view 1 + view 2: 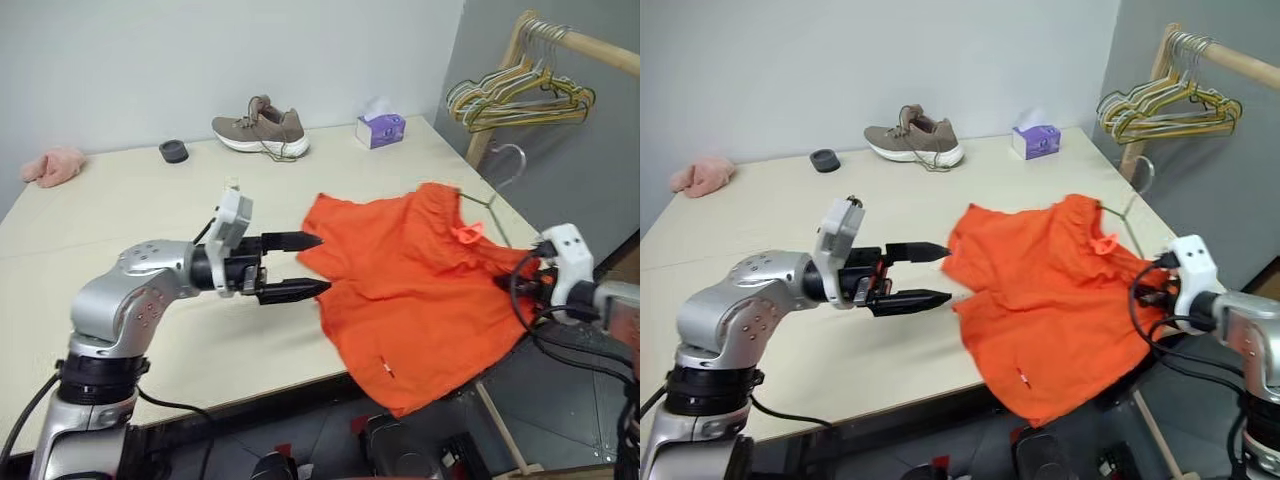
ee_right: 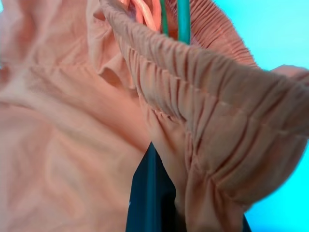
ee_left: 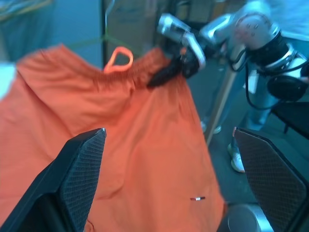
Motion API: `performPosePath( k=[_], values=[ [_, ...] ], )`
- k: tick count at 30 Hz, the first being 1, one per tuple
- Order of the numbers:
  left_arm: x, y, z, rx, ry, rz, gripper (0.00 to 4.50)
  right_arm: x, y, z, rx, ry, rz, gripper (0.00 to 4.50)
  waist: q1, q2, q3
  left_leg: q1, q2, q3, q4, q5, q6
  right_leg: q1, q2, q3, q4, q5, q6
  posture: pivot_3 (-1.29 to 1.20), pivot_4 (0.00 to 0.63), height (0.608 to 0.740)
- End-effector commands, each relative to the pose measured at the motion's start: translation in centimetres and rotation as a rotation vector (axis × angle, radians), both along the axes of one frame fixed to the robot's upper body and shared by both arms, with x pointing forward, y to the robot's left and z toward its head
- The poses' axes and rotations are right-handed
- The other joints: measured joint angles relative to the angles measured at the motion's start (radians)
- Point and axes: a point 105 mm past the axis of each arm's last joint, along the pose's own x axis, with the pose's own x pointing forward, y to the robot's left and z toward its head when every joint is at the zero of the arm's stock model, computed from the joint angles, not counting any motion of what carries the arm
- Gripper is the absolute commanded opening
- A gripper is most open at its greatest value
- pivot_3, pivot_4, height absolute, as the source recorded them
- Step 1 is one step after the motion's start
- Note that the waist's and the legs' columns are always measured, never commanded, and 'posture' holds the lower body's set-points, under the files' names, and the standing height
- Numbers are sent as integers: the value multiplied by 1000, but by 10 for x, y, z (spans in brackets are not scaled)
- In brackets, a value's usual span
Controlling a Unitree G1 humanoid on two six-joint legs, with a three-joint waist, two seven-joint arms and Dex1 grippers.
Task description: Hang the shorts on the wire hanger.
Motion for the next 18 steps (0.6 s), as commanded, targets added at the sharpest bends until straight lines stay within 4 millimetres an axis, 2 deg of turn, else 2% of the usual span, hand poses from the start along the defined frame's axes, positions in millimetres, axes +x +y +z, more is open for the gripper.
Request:
performPosePath(
  k=[1,7,13,18],
  values=[
    [-13,-23,20,-76,-108,-94,4483,-8,-43,19,-73,-99,-212,0,-8,1,-1,0,0,0,0,0,0,1,0,0,-2,0,1,-390,65,740],
    [-8,-35,27,-187,-184,-49,4483,-5,-85,32,-238,-215,-471,0,-63,2,-1,2,0,7,0,0,0,2,0,8,-5,1,2,-393,70,740],
    [-9,-44,34,-303,-234,-34,4483,1,-96,48,-305,-311,-567,0,-110,1,0,10,-1,20,0,0,0,4,0,20,-6,1,2,-386,71,740],
    [-4,-56,40,-399,-252,6,4483,7,-111,73,-353,-419,-684,0,-128,0,0,16,-1,24,0,-1,1,12,-1,24,-11,1,3,-379,71,740]
  ],
)
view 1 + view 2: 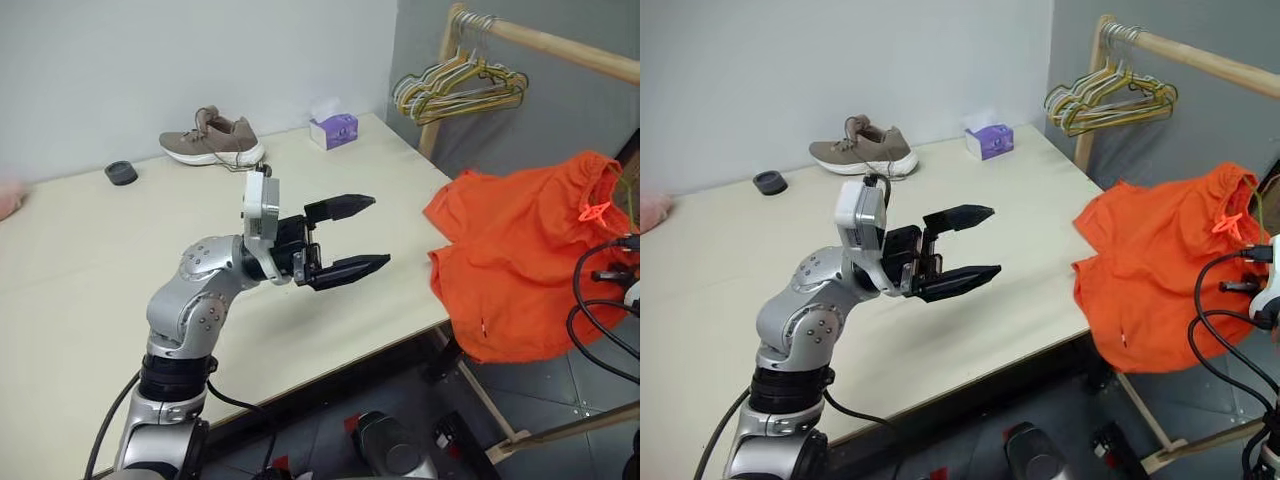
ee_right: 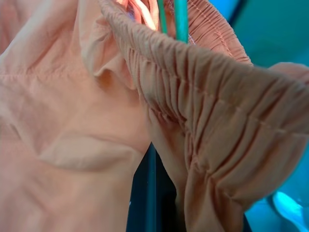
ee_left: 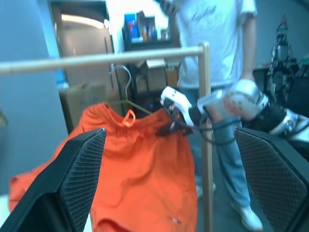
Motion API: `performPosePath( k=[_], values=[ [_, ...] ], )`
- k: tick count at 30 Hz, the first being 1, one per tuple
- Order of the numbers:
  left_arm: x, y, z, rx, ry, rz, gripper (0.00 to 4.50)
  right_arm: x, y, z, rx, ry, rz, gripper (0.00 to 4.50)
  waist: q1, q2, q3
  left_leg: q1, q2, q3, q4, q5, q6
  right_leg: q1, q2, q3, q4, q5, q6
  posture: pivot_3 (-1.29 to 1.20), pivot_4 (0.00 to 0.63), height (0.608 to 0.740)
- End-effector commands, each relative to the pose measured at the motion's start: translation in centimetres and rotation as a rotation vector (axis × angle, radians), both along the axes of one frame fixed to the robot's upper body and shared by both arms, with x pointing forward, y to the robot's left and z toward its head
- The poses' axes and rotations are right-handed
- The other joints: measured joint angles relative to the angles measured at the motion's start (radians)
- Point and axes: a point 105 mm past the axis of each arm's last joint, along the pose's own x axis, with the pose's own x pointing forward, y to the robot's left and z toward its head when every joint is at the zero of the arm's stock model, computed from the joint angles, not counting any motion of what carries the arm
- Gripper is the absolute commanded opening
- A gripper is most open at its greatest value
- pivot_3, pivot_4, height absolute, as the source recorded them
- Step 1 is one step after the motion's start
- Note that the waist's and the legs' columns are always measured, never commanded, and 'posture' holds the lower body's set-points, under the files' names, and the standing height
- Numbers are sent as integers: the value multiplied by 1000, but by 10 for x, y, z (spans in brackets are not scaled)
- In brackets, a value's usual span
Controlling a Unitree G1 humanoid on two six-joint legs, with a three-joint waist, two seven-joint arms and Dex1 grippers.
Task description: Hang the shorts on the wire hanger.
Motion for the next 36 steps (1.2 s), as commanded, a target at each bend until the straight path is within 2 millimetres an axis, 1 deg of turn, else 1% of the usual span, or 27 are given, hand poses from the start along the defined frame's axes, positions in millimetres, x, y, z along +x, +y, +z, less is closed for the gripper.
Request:
performPosePath(
  k=[1,7,12,13,14,17,21,23,27,31,33,36],
  values=[
    [0,-7,9,-57,-42,25,4483,1,-12,38,-96,-145,-77,0,-4,0,0,0,0,0,0,0,0,0,0,0,-1,0,0,-378,70,740],
    [5,-16,11,-112,-31,48,4483,8,-33,58,-125,-230,-185,0,-10,-1,0,0,0,0,-1,0,1,1,0,1,-2,0,0,-377,72,740],
    [4,-20,10,-114,-26,41,4483,20,-41,57,-52,-215,-197,0,-11,-1,1,0,0,1,-2,-1,2,1,0,1,-3,0,0,-377,74,740],
    [4,-21,9,-111,-28,38,4483,22,-42,59,-50,-220,-195,0,-11,-1,1,0,0,1,-2,-1,2,1,0,1,-3,0,0,-377,74,740],
    [3,-21,9,-109,-30,37,4483,27,-42,61,-9,-219,-193,0,-12,-1,1,0,0,1,-2,-1,2,1,0,1,-4,0,0,-370,75,740],
    [3,-22,9,-108,-34,37,4483,38,-36,57,162,-189,-178,0,-17,1,3,0,0,2,-2,-1,2,2,0,2,-6,0,1,-364,77,740],
    [2,-23,9,-104,-42,43,4483,41,-24,48,339,-144,-161,0,-9,2,3,-1,0,2,-2,-2,3,3,0,2,-11,2,3,-360,80,740],
    [1,-24,8,-104,-42,42,4483,40,-19,46,389,-135,-167,0,-4,2,3,-3,0,2,-2,-2,3,3,0,2,-13,2,4,-360,83,740],
    [0,-25,8,-105,-39,37,4483,40,-7,45,442,-135,-167,0,11,2,3,-4,-1,2,-2,-6,10,2,0,3,-15,3,5,-362,84,740],
    [1,-25,8,-107,-36,33,4483,40,9,44,463,-133,-143,0,17,2,3,-4,0,2,-2,-7,12,2,0,3,-15,3,5,-366,85,740],
    [1,-25,8,-108,-35,32,4483,39,12,43,466,-132,-141,0,17,2,3,-5,0,2,-3,-7,12,2,0,3,-16,3,5,-366,84,740],
    [2,-27,11,-118,-39,28,4483,38,12,41,446,-130,-144,0,16,2,3,-5,0,2,-3,-7,12,2,0,3,-16,3,5,-356,82,740]
  ],
)
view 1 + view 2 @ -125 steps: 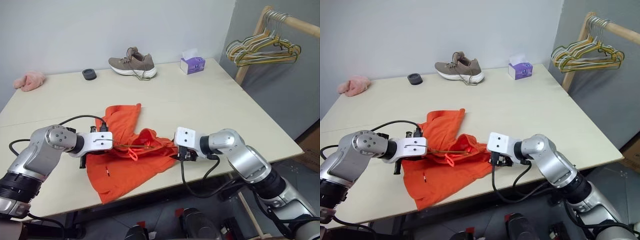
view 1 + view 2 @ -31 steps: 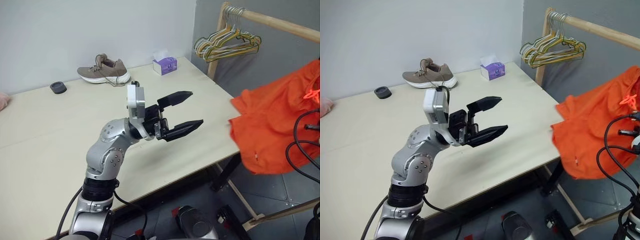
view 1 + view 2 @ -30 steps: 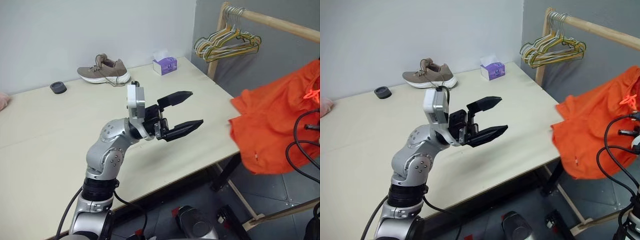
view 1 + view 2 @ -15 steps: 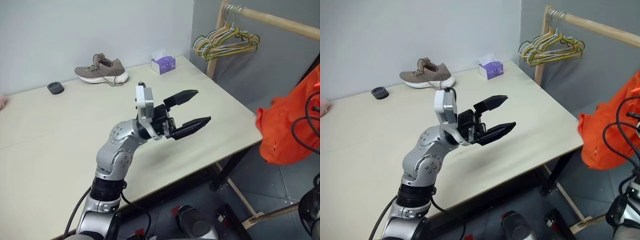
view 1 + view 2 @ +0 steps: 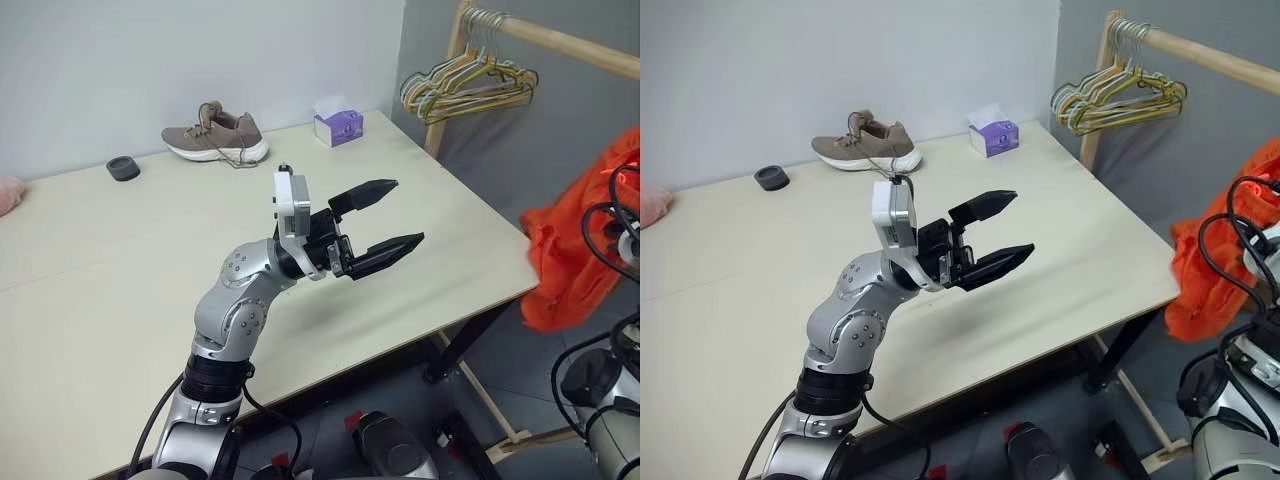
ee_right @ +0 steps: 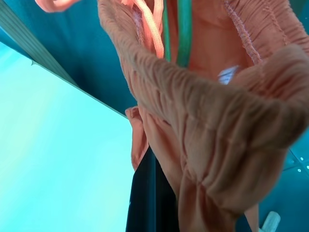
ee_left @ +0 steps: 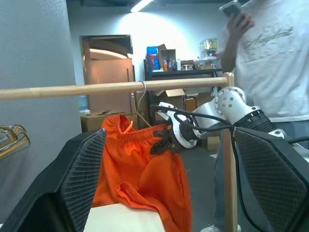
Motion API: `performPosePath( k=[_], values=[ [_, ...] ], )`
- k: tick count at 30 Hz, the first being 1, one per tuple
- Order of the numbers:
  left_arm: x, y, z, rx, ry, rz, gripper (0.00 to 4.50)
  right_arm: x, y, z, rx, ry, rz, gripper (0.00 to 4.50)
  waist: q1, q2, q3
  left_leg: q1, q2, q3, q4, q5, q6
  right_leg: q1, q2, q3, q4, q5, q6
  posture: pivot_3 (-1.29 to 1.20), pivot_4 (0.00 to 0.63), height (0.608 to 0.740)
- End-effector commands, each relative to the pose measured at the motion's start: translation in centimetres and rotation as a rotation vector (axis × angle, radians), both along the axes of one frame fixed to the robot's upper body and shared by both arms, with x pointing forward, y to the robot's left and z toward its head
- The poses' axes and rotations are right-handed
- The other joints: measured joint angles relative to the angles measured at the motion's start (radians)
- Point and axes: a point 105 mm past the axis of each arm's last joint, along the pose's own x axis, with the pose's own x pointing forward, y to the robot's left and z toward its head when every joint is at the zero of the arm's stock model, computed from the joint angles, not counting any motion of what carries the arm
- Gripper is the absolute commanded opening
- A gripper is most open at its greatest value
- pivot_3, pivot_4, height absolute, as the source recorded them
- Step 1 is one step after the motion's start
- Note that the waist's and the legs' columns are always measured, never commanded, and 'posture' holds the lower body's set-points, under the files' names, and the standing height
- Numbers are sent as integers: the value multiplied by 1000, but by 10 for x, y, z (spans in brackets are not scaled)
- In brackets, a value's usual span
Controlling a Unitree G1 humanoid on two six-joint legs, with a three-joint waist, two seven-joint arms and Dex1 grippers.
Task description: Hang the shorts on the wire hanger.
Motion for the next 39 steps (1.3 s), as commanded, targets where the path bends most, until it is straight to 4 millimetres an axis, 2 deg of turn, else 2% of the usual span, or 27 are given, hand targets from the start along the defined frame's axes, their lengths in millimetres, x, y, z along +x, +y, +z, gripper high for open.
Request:
performPosePath(
  k=[1,2,5,8,15,17,22,27,31,32,35,39],
  values=[
    [-5,-3,11,-24,-50,-16,4483,-2,1,11,-29,-49,-1,0,-1,0,0,0,0,0,0,0,0,0,0,0,0,0,0,-355,82,740],
    [-5,-3,12,-24,-52,-17,4483,-2,3,12,-33,-64,3,0,-1,0,0,0,0,0,0,0,0,0,0,0,0,0,0,-354,80,740],
    [-5,-2,12,-23,-55,-15,4500,-1,7,15,-58,-82,14,702,-2,0,0,1,0,0,-1,0,0,0,0,0,0,0,0,-346,80,740],
    [-5,-2,11,-20,-54,-15,4500,1,9,19,-80,-96,18,1676,-1,1,0,0,0,0,-1,0,0,0,0,0,0,0,0,-343,79,740],
    [-6,-1,9,-11,-53,-10,4500,3,2,46,-88,-201,-67,4067,-1,4,2,0,0,0,-1,0,0,-1,0,0,-1,0,0,-332,76,740],
    [-7,-1,9,-9,-54,-10,4500,2,3,60,-93,-259,-108,4453,-2,4,3,0,0,0,-2,0,1,-1,0,0,-1,0,0,-330,76,740],
    [-7,-1,9,-7,-54,-9,4500,-1,1,87,-139,-351,-200,4453,3,6,4,-1,0,0,-2,0,1,-1,0,0,-1,0,0,-327,74,740],
    [-7,-2,8,-6,-53,-7,4500,-11,0,127,-361,-473,-276,4453,12,9,5,-7,0,0,-2,0,1,-7,0,0,-2,0,0,-322,71,740],
    [-6,-1,8,-6,-53,-4,4500,-16,-2,139,-469,-506,-324,4453,24,10,5,-8,0,0,-3,0,1,-9,0,0,-1,3,5,-321,70,740],
    [-6,-1,8,-5,-54,-3,4500,-18,0,148,-536,-529,-332,4453,27,10,5,-8,0,0,-3,0,1,-9,0,0,-1,3,5,-321,70,740],
    [-5,-1,8,-3,-54,0,4500,-18,10,161,-630,-586,-302,4453,31,10,6,-10,0,1,-3,0,1,-10,0,1,-1,3,6,-321,70,740],
    [-6,-1,7,0,-54,2,4500,-13,22,161,-677,-597,-250,4453,30,10,5,-10,0,1,-3,0,1,-11,0,1,-1,3,6,-320,69,740]
  ],
)
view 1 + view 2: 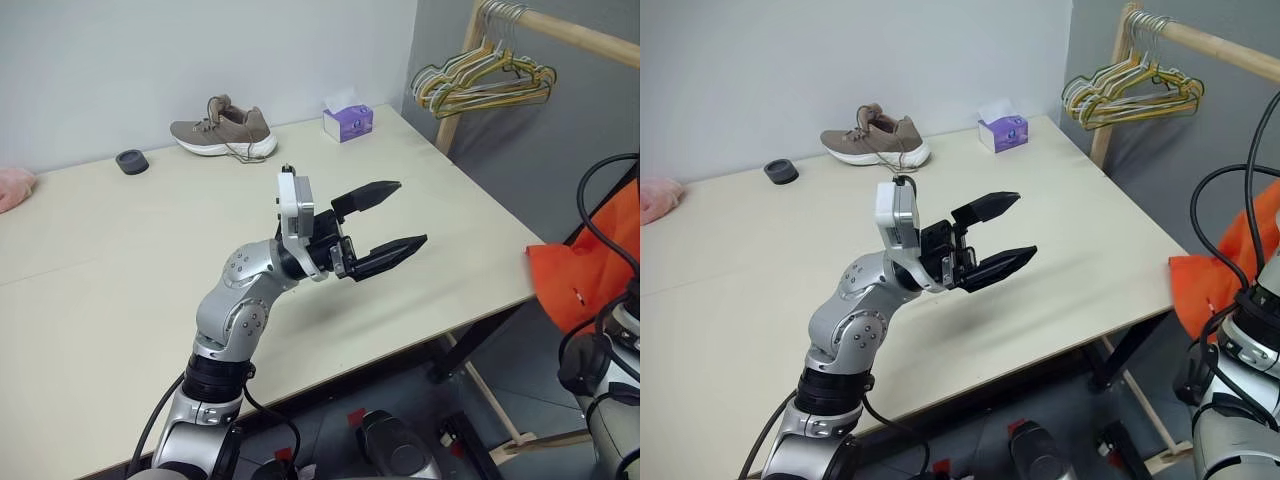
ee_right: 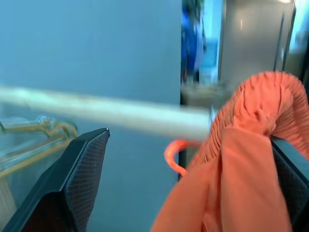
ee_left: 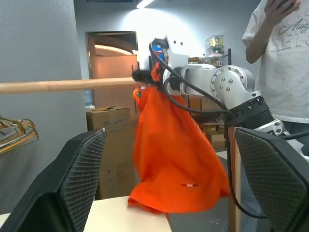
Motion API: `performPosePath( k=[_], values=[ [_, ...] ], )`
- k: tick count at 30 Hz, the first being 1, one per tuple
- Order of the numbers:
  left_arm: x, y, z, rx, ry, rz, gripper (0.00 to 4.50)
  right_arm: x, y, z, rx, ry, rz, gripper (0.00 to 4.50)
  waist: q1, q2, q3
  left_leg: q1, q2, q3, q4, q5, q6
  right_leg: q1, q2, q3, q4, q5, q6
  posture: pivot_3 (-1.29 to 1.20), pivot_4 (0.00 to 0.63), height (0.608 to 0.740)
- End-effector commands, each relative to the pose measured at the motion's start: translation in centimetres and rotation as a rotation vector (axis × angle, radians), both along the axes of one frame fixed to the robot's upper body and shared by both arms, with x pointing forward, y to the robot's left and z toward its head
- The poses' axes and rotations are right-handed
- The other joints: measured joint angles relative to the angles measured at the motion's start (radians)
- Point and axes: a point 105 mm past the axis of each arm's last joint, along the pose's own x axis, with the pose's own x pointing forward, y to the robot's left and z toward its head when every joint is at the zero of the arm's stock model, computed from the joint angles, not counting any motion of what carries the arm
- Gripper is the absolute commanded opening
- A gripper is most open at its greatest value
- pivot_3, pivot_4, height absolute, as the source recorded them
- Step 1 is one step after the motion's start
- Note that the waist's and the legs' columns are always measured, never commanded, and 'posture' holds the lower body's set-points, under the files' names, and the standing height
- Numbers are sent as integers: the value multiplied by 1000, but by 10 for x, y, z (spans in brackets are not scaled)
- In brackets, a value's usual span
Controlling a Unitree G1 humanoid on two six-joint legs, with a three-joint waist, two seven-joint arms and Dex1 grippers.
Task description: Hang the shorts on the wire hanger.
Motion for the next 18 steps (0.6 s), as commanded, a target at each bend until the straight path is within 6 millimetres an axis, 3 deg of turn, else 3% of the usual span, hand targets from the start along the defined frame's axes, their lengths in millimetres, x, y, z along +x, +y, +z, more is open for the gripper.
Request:
performPosePath(
  k=[1,9,15,18],
  values=[
    [-5,1,8,-9,-53,6,4500,-3,11,9,-39,-36,32,4453,0,0,0,0,0,0,0,0,0,0,0,0,0,0,0,-318,69,740],
    [-6,2,3,4,-44,13,4500,12,14,-39,260,58,122,4453,7,1,0,-1,0,0,1,0,0,0,0,0,1,0,1,-326,71,740],
    [-7,1,-1,32,-36,-2,4500,9,19,-56,366,82,124,4453,22,2,0,-3,0,0,1,0,0,-3,0,0,2,0,1,-332,72,740],
    [-6,1,-2,40,-35,-3,4500,2,19,-49,305,59,98,4453,23,3,0,-3,0,0,1,0,0,-3,0,0,2,0,1,-337,70,740]
  ],
)
